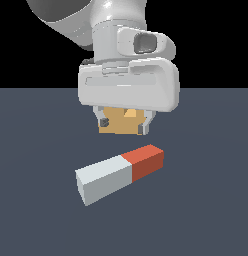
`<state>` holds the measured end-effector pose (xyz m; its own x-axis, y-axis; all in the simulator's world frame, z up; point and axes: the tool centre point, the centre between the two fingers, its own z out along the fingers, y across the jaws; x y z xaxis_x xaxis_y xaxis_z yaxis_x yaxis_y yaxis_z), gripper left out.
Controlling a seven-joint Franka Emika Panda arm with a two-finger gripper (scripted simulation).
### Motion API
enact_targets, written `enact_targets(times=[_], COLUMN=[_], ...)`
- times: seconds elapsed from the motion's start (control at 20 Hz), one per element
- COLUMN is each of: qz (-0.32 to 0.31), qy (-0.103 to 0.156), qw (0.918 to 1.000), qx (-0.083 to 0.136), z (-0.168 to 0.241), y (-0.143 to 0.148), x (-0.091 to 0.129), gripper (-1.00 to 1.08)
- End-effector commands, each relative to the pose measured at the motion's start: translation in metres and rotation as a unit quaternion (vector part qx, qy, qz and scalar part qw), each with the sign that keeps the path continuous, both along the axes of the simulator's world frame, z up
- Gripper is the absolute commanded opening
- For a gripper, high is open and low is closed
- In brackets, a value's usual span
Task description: Insert the peg into the horizontal hole in a box.
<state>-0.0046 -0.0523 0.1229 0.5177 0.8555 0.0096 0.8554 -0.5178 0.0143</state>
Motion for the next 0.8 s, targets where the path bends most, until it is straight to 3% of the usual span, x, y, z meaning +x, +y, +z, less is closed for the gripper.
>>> enact_targets(times=[0.0,0.4,0.75], qz=[-0.045,-0.156,-0.204], qy=[0.002,0.006,0.008], qw=[0.9990,0.9878,0.9789], qx=[0.000,0.000,0.001], z=[-0.010,-0.036,-0.048], y=[-0.008,-0.026,-0.032], x=[-0.005,-0.023,-0.032], gripper=[1.00,1.00,1.00])
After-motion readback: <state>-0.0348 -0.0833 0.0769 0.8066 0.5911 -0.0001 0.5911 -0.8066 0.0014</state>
